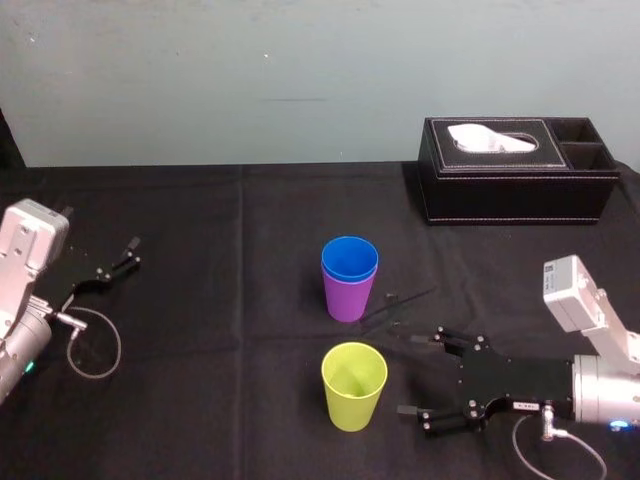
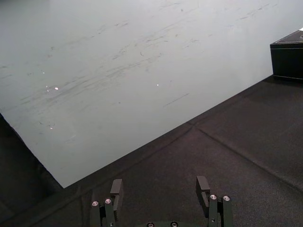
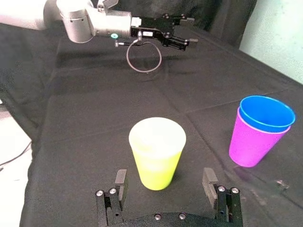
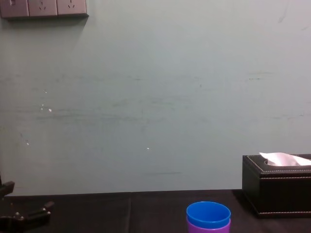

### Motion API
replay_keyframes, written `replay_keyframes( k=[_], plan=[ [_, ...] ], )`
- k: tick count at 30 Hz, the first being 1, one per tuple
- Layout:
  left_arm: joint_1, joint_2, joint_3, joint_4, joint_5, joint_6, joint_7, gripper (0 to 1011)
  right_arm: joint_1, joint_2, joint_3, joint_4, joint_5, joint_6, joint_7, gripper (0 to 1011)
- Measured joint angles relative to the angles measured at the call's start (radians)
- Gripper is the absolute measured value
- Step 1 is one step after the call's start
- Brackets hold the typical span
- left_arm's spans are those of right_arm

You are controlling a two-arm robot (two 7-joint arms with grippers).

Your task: Stack the three plastic cups sequentially using one hand.

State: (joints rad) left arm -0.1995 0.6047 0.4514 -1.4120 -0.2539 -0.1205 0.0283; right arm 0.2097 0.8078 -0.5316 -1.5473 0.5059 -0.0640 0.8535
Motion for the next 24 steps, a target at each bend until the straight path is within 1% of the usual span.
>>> replay_keyframes(
  k=[13,24],
  plan=[
    [0.000,0.000,0.000,0.000,0.000,0.000,0.000,1011,0.025,-0.023,-0.032,0.029,-0.008,0.015,0.014,1004],
    [0.000,0.000,0.000,0.000,0.000,0.000,0.000,1011,0.071,-0.058,-0.073,0.081,-0.028,0.020,0.036,1004]
  ],
)
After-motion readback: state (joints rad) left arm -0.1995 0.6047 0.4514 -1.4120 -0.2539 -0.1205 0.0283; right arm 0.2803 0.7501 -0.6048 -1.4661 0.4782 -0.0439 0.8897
